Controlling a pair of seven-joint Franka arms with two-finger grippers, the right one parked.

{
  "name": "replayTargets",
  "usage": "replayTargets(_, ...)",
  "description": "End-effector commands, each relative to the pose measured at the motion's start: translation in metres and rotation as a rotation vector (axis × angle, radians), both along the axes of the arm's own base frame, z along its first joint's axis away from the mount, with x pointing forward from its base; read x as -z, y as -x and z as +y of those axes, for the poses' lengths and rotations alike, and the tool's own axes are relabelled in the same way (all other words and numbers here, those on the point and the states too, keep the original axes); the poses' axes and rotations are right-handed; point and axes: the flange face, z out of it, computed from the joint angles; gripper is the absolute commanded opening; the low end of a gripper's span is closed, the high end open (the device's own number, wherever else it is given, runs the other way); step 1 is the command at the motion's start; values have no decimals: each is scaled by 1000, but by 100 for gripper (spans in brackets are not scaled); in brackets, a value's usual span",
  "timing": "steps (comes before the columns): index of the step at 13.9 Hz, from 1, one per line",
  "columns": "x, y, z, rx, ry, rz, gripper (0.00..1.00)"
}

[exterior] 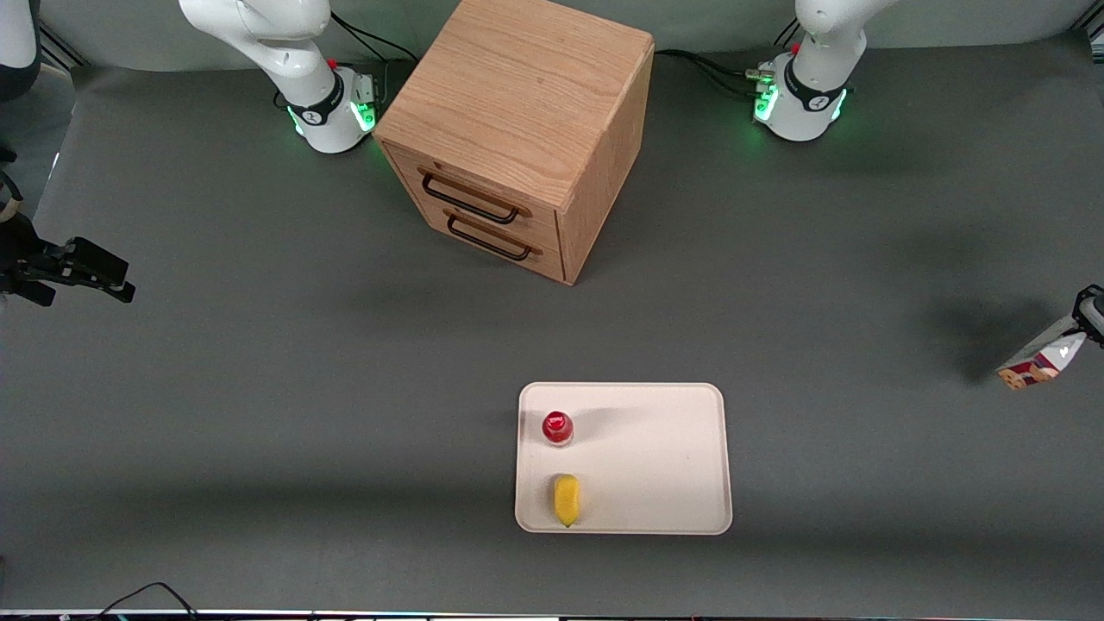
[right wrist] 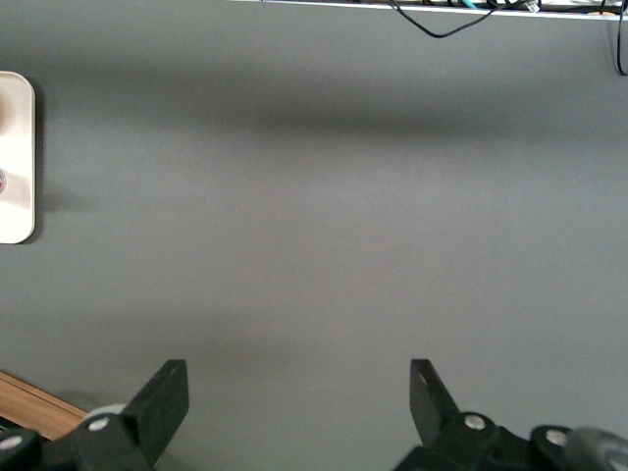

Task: Place red cookie box on tray
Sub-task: 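Carry the upright cookie box with the left gripper over the white tray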

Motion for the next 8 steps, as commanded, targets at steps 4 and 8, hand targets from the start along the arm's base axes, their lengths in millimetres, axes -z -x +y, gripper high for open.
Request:
replayTargets(4, -108, -47, -122, -523, -28, 26, 0)
replayTargets(8, -132, -81, -259, -837, -28, -18, 0)
